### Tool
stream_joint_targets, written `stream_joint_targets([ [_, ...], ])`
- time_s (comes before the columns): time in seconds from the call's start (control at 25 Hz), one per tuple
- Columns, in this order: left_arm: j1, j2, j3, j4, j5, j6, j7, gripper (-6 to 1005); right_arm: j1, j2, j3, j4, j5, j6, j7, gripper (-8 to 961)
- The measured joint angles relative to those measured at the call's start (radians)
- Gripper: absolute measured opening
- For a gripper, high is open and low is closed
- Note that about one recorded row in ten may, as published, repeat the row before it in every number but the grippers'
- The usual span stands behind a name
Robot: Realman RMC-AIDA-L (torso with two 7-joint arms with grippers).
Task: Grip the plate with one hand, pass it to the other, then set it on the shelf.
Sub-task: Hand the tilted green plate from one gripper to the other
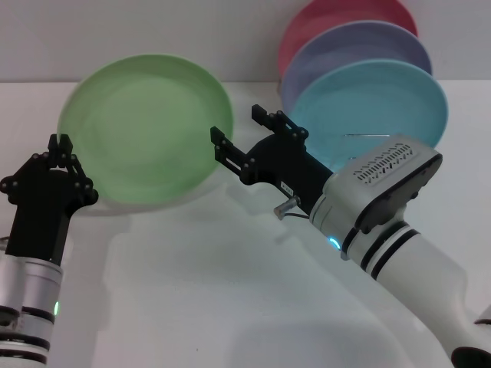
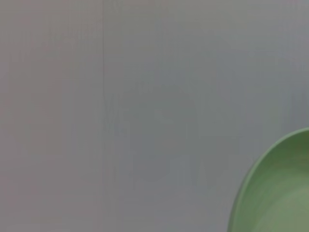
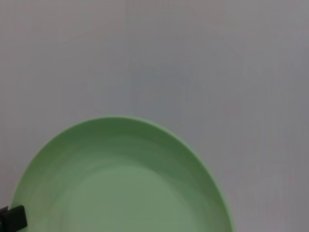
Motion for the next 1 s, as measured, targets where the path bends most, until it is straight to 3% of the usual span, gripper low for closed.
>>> stream_joint_targets([
  [0.28, -0.002, 0.000, 0.019, -0.020, -0.064, 0.003, 0.032, 36, 0.011, 0.000, 0.005, -0.003, 0.000, 0.022, -0.005, 746],
  [1.0, -0.001, 0.000, 0.028, -0.026, -0.067, 0.009, 0.042, 36, 0.021, 0.002, 0.006, -0.006, 0.000, 0.024, -0.007, 746],
])
